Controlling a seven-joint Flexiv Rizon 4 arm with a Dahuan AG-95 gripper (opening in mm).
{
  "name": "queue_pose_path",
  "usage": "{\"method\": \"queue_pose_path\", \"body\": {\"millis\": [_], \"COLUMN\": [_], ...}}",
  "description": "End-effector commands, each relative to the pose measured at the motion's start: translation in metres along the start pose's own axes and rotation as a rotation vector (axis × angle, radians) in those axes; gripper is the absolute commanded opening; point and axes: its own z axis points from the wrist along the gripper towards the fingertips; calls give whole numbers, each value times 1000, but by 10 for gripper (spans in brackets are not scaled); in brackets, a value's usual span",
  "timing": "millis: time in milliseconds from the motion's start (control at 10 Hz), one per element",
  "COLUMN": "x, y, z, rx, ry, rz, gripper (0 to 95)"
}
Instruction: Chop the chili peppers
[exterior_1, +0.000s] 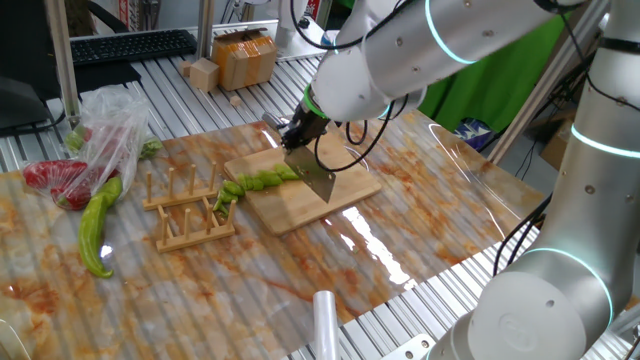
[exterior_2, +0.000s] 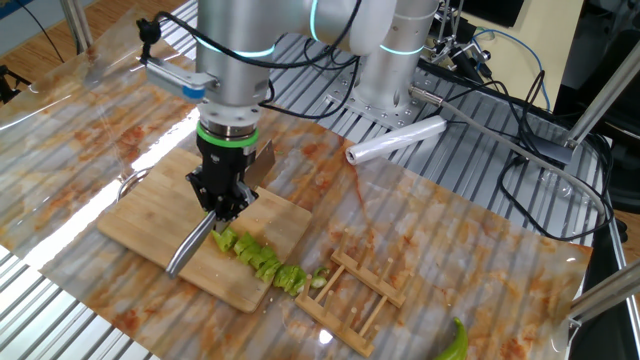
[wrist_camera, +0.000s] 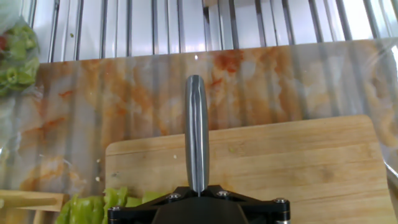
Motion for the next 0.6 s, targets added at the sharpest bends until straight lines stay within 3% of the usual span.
{"method": "queue_pose_path", "body": {"millis": [100,200,300,400,600], "x": [3,7,9,10,10], "y": [-1,-2,-2,-2,-2], "z": [20,41,53,54,52], "rx": [-10,-24,-39,-55,-39], "ry": [-3,-26,-42,-31,-31], "rz": [2,7,11,15,16], "gripper": [0,0,0,0,0]}}
